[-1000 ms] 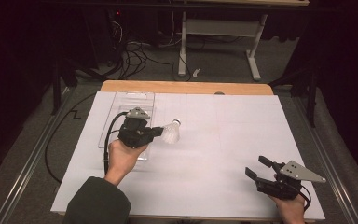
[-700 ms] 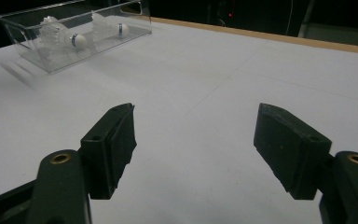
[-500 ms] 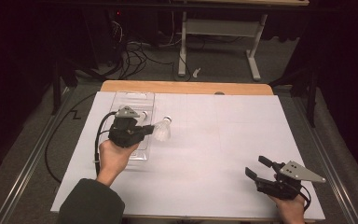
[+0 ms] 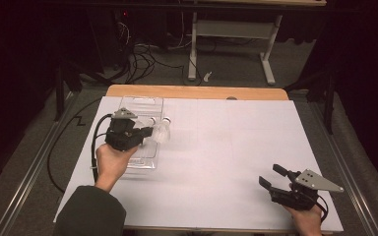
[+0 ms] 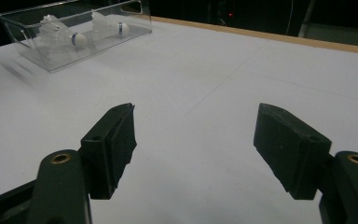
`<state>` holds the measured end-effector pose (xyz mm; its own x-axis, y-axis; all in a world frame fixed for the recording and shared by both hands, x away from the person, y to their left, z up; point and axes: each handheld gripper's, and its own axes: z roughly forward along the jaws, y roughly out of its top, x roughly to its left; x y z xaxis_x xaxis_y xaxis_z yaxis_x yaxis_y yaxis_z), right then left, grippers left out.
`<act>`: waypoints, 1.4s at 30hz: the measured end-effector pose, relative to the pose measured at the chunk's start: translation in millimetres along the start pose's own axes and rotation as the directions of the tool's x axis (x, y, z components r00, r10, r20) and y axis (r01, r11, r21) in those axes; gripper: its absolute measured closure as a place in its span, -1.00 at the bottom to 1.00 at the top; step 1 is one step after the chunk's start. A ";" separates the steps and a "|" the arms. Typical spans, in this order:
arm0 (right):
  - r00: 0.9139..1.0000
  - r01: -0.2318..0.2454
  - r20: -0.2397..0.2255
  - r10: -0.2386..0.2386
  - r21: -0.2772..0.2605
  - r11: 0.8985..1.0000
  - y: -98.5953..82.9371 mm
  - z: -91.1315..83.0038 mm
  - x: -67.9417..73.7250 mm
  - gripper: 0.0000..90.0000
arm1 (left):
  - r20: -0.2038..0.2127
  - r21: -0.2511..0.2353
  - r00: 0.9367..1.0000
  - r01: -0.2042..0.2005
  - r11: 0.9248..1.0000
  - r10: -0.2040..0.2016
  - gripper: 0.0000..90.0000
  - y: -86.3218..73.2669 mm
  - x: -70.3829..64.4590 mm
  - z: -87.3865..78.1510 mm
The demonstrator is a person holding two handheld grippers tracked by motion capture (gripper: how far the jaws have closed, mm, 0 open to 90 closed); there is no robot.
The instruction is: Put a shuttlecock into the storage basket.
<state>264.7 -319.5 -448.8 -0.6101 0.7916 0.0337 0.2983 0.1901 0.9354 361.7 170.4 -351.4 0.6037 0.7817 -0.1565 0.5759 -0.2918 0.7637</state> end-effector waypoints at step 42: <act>1.000 0.003 -0.006 -0.003 0.010 1.000 0.0 1.8 0.8 -0.34 | -0.116 0.083 0.992 0.055 0.995 -0.046 1.00 -1.3 37.2 13.2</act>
<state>265.5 -317.8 -449.3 -0.6158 0.7872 0.0331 0.3038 0.1985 0.9318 390.7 192.6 -366.5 0.5090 0.8527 -0.1177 0.6521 -0.2928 0.6993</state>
